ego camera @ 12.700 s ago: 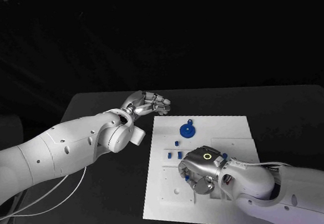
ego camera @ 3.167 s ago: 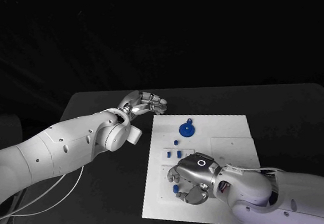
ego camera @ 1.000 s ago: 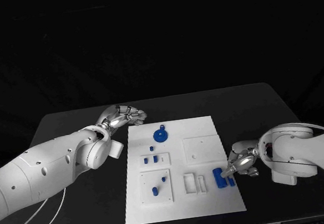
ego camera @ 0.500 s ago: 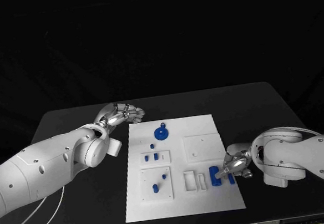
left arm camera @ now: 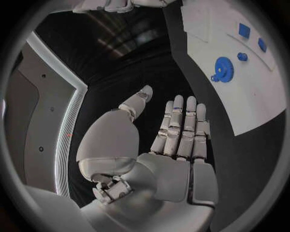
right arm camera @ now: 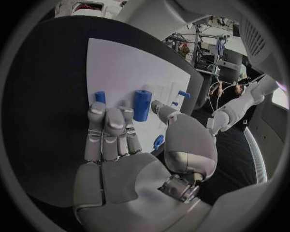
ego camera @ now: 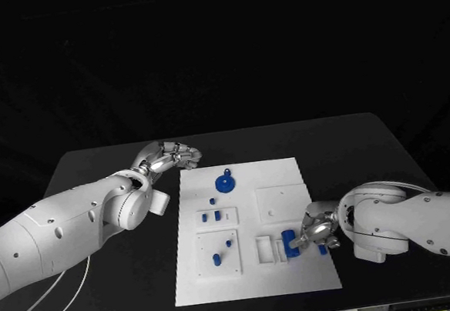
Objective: Assemble the parts on the task board
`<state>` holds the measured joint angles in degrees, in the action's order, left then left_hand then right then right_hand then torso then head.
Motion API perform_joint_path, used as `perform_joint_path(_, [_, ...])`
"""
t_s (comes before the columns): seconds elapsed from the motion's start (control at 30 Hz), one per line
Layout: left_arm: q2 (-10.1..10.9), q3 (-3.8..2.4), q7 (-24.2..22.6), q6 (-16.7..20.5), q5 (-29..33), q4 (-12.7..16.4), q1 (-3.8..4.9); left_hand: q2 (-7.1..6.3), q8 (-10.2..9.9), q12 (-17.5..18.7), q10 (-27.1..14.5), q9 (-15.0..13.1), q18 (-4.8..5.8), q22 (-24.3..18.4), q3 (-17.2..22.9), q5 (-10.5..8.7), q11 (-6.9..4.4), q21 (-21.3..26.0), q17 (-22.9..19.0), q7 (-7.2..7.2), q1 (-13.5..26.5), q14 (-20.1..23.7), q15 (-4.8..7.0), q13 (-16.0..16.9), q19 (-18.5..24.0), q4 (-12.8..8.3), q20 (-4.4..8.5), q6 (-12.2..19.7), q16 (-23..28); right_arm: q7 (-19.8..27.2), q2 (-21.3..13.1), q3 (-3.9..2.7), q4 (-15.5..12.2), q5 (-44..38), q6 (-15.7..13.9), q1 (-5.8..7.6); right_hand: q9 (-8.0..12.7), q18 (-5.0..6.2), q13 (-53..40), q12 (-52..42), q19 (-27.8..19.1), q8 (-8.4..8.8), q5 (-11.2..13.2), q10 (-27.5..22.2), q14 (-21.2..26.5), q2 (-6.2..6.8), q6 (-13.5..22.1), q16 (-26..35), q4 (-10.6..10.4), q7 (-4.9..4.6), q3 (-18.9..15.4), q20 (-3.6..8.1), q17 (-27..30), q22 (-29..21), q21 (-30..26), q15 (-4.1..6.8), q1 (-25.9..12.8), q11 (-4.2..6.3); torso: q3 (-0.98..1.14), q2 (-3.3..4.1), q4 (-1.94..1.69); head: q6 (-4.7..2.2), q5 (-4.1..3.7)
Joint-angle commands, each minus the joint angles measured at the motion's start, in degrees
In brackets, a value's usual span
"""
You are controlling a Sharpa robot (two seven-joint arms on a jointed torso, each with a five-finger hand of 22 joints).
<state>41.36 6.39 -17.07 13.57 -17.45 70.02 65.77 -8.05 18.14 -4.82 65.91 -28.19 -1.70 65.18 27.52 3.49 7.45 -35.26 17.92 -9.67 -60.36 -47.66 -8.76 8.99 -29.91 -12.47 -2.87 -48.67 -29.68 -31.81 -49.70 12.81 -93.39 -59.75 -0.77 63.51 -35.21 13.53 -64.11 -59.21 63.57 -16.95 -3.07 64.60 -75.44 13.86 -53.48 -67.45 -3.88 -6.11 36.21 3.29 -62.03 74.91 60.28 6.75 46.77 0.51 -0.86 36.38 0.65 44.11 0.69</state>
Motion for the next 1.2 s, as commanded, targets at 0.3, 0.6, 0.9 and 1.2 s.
perform_joint_path(0.3, [0.2, -0.03, -0.6, -1.2, 0.4, 0.3, 0.01, 0.18, 0.1, 0.1, -0.1, 0.1, -0.54, 0.0, -0.3, -0.17, 0.37, 0.3, 0.1, 0.03, 0.7, -0.3, 0.0, -0.1, -0.5, 0.1, -0.11, 0.3, 0.2, 0.2, 2.1, 0.01, 0.8, 1.3, -2.3, -0.59, 0.0, 1.47, -0.3, -0.3, -0.2, 0.64, 0.2, -0.3, 0.0, 0.4, 0.6, -0.4, -0.6, -0.19, -0.2, 0.29, -0.1, 1.3, 0.4, -0.3, -0.5, -0.31, -0.06, 0.11, 0.03, -0.03, 0.01])
perform_joint_path(0.6, [0.4, -0.03, -0.5, -1.1, 0.4, 0.3, 0.01, 0.25, 0.1, 0.1, -0.2, 0.1, -0.55, 0.1, -0.4, -0.16, 0.38, 0.3, 0.2, 0.02, 0.6, -0.3, -0.02, -0.1, -0.4, 0.1, -0.12, 0.4, 0.3, 0.2, 3.1, 0.01, 1.3, 1.3, -3.2, -1.26, 0.0, 1.47, -0.6, -0.4, -0.3, 0.99, 0.2, -0.4, 0.0, -0.15, 0.9, -0.5, 0.1, -0.32, 0.1, 0.49, -0.3, 1.3, 0.8, -0.44, 0.8, -0.44, -0.02, 0.11, 0.03, -0.01, 0.14])
perform_joint_path(0.9, [0.4, -0.03, -0.4, -1.3, 0.4, 0.3, 0.01, 0.29, 0.1, 0.1, -0.2, 0.1, -0.56, 0.1, -0.4, -0.15, 0.39, 0.4, 0.2, 0.03, 0.6, -0.2, -0.02, -0.1, -0.4, 0.1, -0.12, 0.4, 0.4, 0.2, 3.0, 0.01, 1.6, 0.2, -4.8, -1.26, -0.1, 1.47, -0.9, -0.4, -0.5, 0.7, 0.2, -0.4, 0.1, -1.22, 0.0, -0.5, 1.9, -0.19, 0.6, 0.55, -0.4, 1.3, 1.1, -0.39, 2.6, -0.35, 0.0, 0.14, 0.11, -0.04, 0.37])
perform_joint_path(1.2, [0.5, -0.03, -0.3, -1.4, 0.4, 0.2, 0.01, 0.43, 0.1, 0.1, -0.2, 0.1, -0.56, 0.1, -0.4, -0.12, 0.39, 0.4, 0.2, 0.04, 0.6, -0.2, -0.03, -0.2, -0.4, 0.1, -0.13, 0.3, 0.4, 0.8, 2.2, -0.01, 0.9, 1.1, -6.0, -1.24, -0.6, 1.47, -1.0, -0.3, -0.6, -0.37, 0.3, 0.6, -0.1, -4.04, -2.8, -0.7, 4.7, 0.66, 3.9, 0.43, -0.5, 1.2, 1.7, 0.32, 4.7, 0.45, 0.02, 0.12, 0.17, 0.08, 0.65])
